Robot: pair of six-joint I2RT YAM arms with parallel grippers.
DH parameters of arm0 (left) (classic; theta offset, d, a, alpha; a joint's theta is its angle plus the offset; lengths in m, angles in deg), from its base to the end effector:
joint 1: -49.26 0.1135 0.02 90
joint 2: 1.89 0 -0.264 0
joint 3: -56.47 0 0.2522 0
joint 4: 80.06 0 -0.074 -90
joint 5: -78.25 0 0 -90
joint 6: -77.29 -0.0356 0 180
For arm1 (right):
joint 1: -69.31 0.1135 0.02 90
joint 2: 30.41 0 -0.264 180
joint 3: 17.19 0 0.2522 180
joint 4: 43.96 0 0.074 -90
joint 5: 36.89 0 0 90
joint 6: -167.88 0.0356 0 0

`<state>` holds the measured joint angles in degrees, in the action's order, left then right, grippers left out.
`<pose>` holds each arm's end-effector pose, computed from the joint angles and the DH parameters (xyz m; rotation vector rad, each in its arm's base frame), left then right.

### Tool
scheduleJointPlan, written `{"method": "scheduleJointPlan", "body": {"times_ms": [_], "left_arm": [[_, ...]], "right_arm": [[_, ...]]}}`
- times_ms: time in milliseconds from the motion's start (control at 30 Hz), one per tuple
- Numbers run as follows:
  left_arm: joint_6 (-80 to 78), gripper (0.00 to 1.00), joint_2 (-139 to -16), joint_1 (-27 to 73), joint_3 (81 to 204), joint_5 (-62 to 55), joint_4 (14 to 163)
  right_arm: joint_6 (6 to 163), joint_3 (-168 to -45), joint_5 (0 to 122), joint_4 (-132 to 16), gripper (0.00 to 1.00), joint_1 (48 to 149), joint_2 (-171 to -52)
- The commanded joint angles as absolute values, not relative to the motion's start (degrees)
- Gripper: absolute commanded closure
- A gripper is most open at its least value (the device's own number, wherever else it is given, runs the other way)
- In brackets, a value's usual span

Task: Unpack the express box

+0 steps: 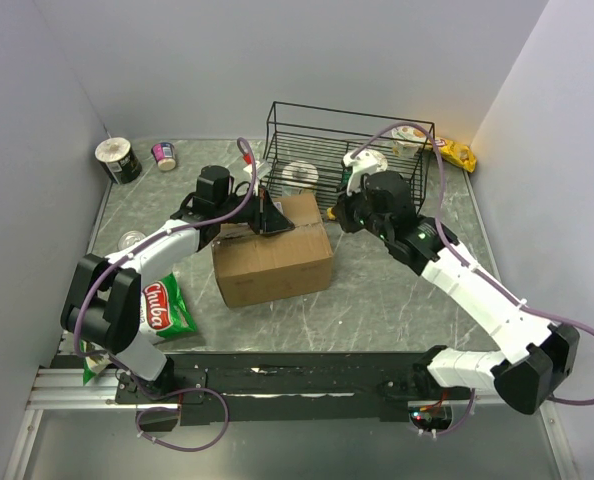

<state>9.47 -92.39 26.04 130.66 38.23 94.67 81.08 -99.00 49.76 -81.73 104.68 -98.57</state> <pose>0.3150 -0.1648 0.2710 0.6374 1.9497 -1.3538 0.2188 0.1528 0.3733 -0.5204 1.9421 0.3747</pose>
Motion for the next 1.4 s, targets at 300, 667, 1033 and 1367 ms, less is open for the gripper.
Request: {"method": "scheduleJointPlan", "body": {"times_ms": [300, 667, 1033, 1367], "left_arm": [[7.7, 0.99, -91.3, 26.8, 127.5, 34.0, 91.7], [7.9, 0.99, -91.0, 26.9, 127.1, 33.9, 91.9], [8.5, 0.99, -92.8, 26.9, 128.1, 33.4, 92.5], [8.2, 0.99, -94.3, 26.8, 129.5, 30.9, 91.8]], "right_arm": [[78.9, -104.3, 47.4, -72.6, 1.0, 103.9, -104.1], [80.0, -104.3, 48.8, -74.0, 1.0, 103.9, -105.2], [81.6, -102.5, 50.5, -76.3, 1.0, 104.0, -103.3], [84.0, -101.4, 51.3, -82.2, 1.0, 103.9, -100.7]]}}
